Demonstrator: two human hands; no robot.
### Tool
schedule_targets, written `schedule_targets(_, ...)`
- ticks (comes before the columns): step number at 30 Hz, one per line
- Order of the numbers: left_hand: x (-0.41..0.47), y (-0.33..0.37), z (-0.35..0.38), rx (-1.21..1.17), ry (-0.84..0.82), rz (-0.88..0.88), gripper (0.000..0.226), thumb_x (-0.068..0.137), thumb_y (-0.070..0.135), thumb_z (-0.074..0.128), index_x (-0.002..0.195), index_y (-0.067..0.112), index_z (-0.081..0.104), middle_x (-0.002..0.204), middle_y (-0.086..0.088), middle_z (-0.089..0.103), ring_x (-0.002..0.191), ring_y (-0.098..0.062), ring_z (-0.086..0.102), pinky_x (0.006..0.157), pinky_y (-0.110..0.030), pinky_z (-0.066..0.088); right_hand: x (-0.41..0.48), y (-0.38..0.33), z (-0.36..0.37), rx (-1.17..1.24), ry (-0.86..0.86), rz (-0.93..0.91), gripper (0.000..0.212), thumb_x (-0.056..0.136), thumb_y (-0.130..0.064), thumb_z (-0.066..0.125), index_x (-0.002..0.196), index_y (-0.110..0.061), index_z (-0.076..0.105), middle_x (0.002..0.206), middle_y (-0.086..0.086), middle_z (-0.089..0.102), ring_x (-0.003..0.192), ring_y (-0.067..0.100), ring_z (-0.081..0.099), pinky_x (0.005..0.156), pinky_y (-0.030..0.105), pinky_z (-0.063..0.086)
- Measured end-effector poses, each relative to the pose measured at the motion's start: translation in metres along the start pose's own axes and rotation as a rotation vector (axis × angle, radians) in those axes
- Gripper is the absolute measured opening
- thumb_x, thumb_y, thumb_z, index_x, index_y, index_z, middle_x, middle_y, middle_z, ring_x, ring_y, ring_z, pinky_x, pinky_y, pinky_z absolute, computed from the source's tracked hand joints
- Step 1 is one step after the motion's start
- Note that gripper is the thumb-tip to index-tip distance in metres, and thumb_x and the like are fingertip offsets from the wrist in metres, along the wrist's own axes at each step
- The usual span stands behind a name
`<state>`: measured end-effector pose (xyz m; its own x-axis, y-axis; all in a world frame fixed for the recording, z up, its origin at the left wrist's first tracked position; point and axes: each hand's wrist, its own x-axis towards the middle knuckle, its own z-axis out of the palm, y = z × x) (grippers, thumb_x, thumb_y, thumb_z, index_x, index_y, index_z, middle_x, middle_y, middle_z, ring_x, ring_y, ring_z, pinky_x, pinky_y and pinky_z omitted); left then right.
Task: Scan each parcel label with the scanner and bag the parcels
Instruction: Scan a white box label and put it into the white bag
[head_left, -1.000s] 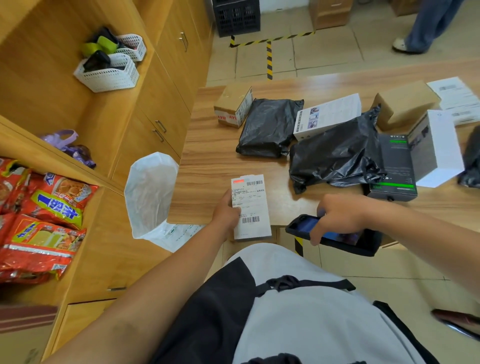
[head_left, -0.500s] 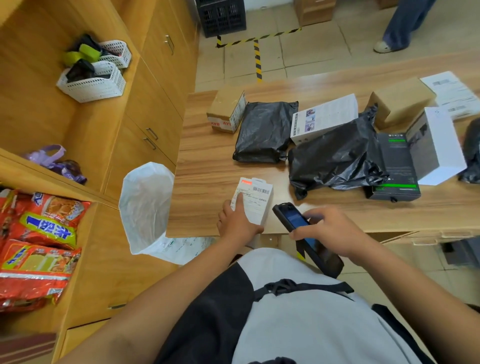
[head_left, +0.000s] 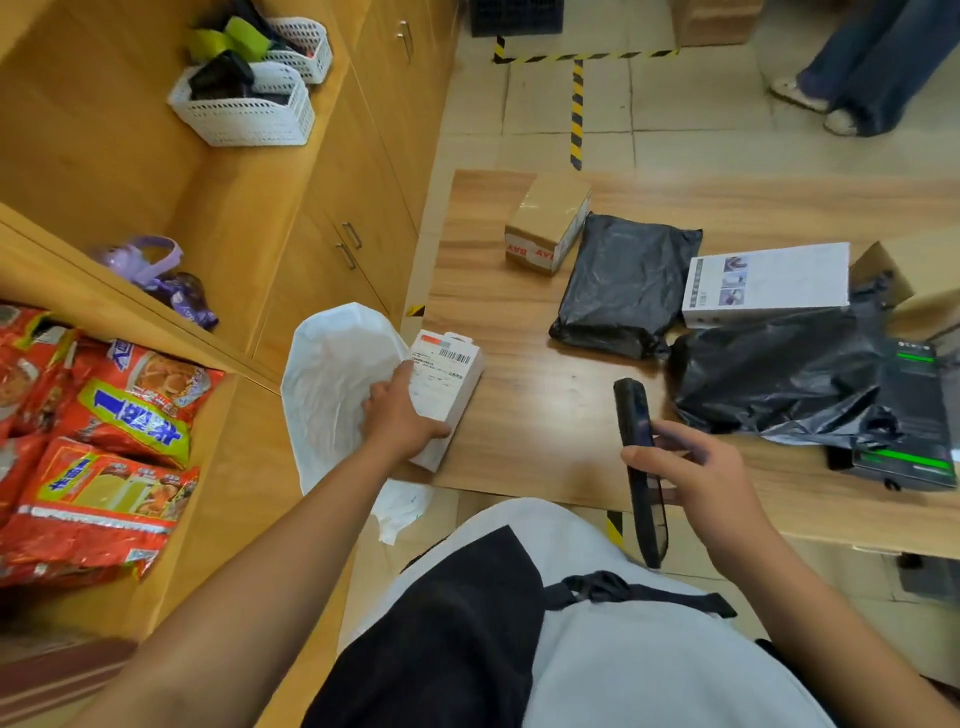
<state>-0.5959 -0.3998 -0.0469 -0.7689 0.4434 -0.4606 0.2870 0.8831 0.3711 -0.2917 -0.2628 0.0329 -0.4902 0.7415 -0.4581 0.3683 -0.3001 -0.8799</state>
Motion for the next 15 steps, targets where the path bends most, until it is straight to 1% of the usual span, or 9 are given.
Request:
schedule_targets(2, 0.017, -0.020, -0.019, -0.104, 0.048, -0.053, 0.109, 0.068, 0.036, 0.086, 0.152, 0.037, 0.018, 0.144, -0.010, 0.030, 0.131, -0.036, 0.033, 0.105, -0.052, 0.036, 0.006, -0.006, 0.011, 0.025, 0.038, 0.033, 0.038, 0.079, -0.023, 0.084, 0.115, -0.022, 0.073, 0.105, 0.010, 0.072, 0.087, 0.025, 0.073, 0.066, 0.034, 0.060)
schedule_targets(4, 0.033, -0.039, -0.035, -0.199, 0.078, -0.109, 0.108, 0.068, 0.034, 0.086, 0.153, 0.037, 0.018, 0.145, -0.011, 0.028, 0.132, -0.038, 0.032, 0.106, -0.052, 0.034, 0.011, -0.012, 0.024, 0.034, 0.058, 0.037, 0.027, 0.080, -0.022, 0.083, 0.106, -0.024, 0.074, 0.110, 0.017, 0.069, 0.087, 0.026, 0.071, 0.062, 0.031, 0.058)
schedule_targets(5, 0.041, -0.049, -0.041, -0.221, 0.089, -0.135, 0.108, 0.069, 0.034, 0.086, 0.153, 0.036, 0.018, 0.145, -0.012, 0.028, 0.133, -0.038, 0.031, 0.107, -0.051, 0.034, 0.013, -0.015, 0.030, 0.034, 0.060, 0.042, 0.027, 0.080, -0.022, 0.083, 0.105, -0.024, 0.074, 0.110, 0.017, 0.068, 0.086, 0.027, 0.071, 0.062, 0.031, 0.058)
schedule_targets(6, 0.048, -0.058, -0.047, -0.231, 0.097, -0.159, 0.109, 0.069, 0.034, 0.086, 0.153, 0.036, 0.018, 0.146, -0.013, 0.029, 0.133, -0.038, 0.032, 0.107, -0.051, 0.034, 0.015, -0.017, 0.036, 0.030, 0.065, 0.049, 0.031, 0.079, -0.023, 0.084, 0.109, -0.022, 0.073, 0.111, 0.017, 0.067, 0.087, 0.027, 0.072, 0.063, 0.033, 0.057)
schedule_targets(8, 0.062, -0.073, -0.056, -0.237, 0.106, -0.199, 0.108, 0.069, 0.034, 0.087, 0.154, 0.035, 0.019, 0.146, -0.014, 0.030, 0.133, -0.038, 0.032, 0.108, -0.051, 0.035, 0.017, -0.022, 0.049, 0.011, 0.083, 0.061, 0.049, 0.078, -0.024, 0.085, 0.123, -0.014, 0.069, 0.113, 0.014, 0.066, 0.089, 0.028, 0.072, 0.067, 0.036, 0.057)
schedule_targets(10, 0.074, -0.087, -0.060, -0.240, 0.103, -0.229, 0.107, 0.069, 0.035, 0.086, 0.153, 0.036, 0.020, 0.147, -0.015, 0.029, 0.133, -0.039, 0.031, 0.108, -0.052, 0.036, 0.020, -0.025, 0.060, 0.003, 0.106, 0.065, 0.059, 0.078, -0.025, 0.085, 0.131, -0.010, 0.066, 0.114, 0.011, 0.066, 0.093, 0.029, 0.071, 0.068, 0.036, 0.057)
schedule_targets(11, 0.080, -0.093, -0.061, -0.239, 0.097, -0.242, 0.106, 0.070, 0.035, 0.086, 0.153, 0.036, 0.020, 0.148, -0.016, 0.029, 0.134, -0.040, 0.030, 0.108, -0.053, 0.035, 0.020, -0.027, 0.066, 0.000, 0.115, 0.062, 0.059, 0.078, -0.025, 0.084, 0.132, -0.010, 0.065, 0.115, 0.012, 0.066, 0.095, 0.029, 0.070, 0.068, 0.035, 0.056)
schedule_targets(14, 0.095, -0.109, -0.059, -0.230, 0.073, -0.265, 0.105, 0.071, 0.034, 0.086, 0.152, 0.036, 0.019, 0.148, -0.018, 0.027, 0.133, -0.041, 0.030, 0.108, -0.056, 0.035, 0.018, -0.029, 0.081, 0.010, 0.138, 0.049, 0.045, 0.080, -0.024, 0.083, 0.121, -0.016, 0.068, 0.113, 0.013, 0.067, 0.095, 0.027, 0.070, 0.061, 0.027, 0.056)
schedule_targets(15, 0.099, -0.113, -0.058, -0.220, 0.062, -0.267, 0.105, 0.070, 0.034, 0.086, 0.152, 0.036, 0.019, 0.148, -0.018, 0.027, 0.132, -0.042, 0.030, 0.107, -0.056, 0.035, 0.016, -0.029, 0.086, 0.013, 0.150, 0.051, 0.044, 0.080, -0.024, 0.083, 0.121, -0.016, 0.068, 0.113, 0.013, 0.067, 0.095, 0.027, 0.069, 0.061, 0.026, 0.056)
